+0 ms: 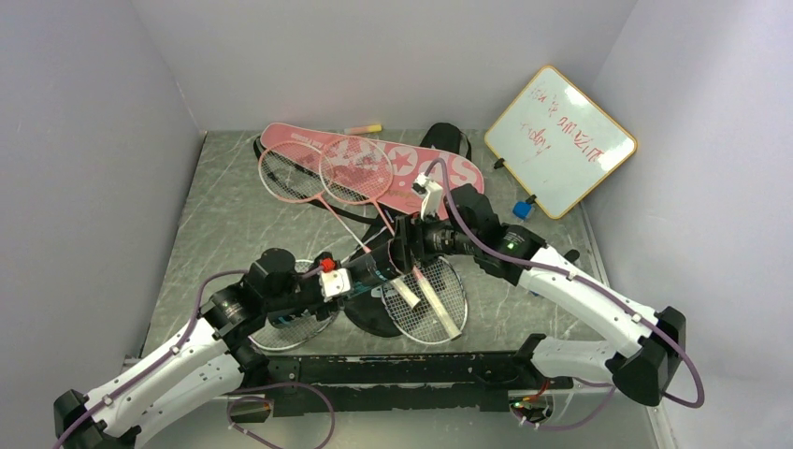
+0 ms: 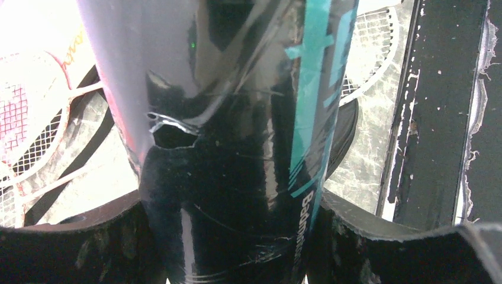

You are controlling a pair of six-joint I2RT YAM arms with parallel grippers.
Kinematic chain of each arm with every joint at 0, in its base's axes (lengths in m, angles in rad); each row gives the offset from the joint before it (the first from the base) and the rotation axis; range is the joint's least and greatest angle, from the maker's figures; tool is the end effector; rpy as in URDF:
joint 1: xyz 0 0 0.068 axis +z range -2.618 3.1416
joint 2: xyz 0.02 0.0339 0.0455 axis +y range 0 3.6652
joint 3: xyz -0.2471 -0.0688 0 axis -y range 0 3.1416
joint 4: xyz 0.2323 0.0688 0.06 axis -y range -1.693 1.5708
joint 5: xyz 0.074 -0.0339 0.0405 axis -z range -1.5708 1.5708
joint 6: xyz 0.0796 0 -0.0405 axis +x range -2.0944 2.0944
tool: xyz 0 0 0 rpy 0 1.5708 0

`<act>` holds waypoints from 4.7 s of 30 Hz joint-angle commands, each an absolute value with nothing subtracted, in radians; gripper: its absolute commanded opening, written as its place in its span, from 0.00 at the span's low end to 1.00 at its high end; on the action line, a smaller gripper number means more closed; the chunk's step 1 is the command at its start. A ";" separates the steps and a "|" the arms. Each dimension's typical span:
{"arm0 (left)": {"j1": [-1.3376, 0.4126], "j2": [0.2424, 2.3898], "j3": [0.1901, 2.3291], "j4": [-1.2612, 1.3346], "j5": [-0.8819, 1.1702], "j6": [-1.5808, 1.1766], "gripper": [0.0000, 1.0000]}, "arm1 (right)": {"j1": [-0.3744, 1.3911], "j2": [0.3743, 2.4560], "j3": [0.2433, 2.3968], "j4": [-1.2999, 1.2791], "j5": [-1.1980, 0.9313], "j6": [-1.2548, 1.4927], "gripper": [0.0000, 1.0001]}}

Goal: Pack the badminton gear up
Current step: Place the shuttlecock at the shuttle tube, then close the lid on the shuttle tube.

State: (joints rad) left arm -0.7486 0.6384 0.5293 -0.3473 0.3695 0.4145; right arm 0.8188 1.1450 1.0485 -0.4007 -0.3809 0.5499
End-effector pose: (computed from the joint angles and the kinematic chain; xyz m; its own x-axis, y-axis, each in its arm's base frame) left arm 0.1212 -0.1518 0.2298 0.0557 0.4608 -0.8857 0.9284 0.3026 0.2158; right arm 0.1730 0.2283 0.3053 -0.7487 -0.0903 -0.6567 -0.5981 0.5192 0.6105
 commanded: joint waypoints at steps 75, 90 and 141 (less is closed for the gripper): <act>-0.735 0.554 0.566 -0.277 0.130 0.357 0.36 | 0.381 1.522 0.715 -0.312 0.406 0.681 0.06; -0.733 0.558 0.566 -0.273 0.185 0.364 0.35 | 0.381 1.028 0.886 -0.404 -0.092 0.522 0.00; -0.733 0.616 0.546 -0.236 0.391 0.378 0.36 | 0.662 0.929 1.081 -0.151 -0.764 0.683 0.00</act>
State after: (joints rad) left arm -0.7361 0.6319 0.5301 -0.2966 0.3660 0.3653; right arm 0.6563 0.9333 1.0603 -0.1757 -0.7822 0.7025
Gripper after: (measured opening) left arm 0.690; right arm 0.010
